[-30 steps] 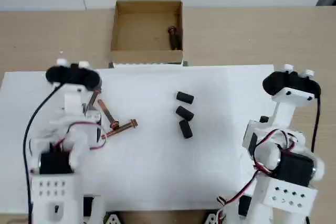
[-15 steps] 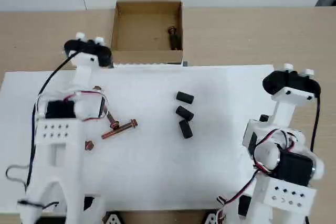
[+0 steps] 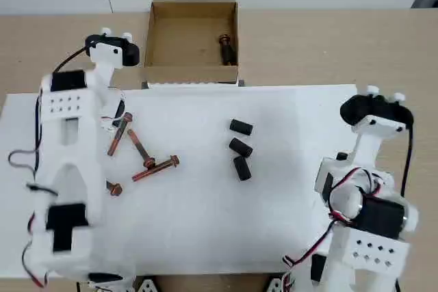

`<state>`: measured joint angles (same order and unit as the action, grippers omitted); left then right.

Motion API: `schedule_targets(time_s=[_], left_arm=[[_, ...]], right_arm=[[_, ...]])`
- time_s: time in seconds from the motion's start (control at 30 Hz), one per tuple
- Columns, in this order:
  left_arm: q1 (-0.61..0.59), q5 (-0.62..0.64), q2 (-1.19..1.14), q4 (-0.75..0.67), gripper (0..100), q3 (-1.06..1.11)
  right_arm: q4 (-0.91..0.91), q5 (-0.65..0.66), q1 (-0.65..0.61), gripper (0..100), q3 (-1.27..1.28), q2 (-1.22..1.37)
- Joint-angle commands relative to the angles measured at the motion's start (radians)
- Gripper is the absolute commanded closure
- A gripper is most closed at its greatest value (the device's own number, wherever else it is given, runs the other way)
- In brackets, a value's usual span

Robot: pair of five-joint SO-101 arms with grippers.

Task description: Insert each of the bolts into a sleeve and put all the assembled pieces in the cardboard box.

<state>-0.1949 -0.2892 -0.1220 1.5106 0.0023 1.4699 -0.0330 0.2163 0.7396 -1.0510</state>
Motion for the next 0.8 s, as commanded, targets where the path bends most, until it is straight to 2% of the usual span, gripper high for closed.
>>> schedule_targets(time_s=[0.0,0.27,0.4,0.77], left_arm=[[-0.008,-0.008,-0.110,0.089,99,-0.177],[-0.002,-0.072,-0.342,0.212,99,-0.472],[-0.002,-0.083,-0.431,0.239,93,-0.570],[-0.003,-0.121,-0.571,0.241,90,-0.627]], right_arm=[[-0.044,-0.012,0.005,99.5,0.021,-0.013],[-0.094,-0.012,0.005,99.5,0.031,-0.013],[-0.105,-0.011,0.005,99.5,0.031,-0.013],[-0.105,-0.011,0.005,99.5,0.031,-0.005]])
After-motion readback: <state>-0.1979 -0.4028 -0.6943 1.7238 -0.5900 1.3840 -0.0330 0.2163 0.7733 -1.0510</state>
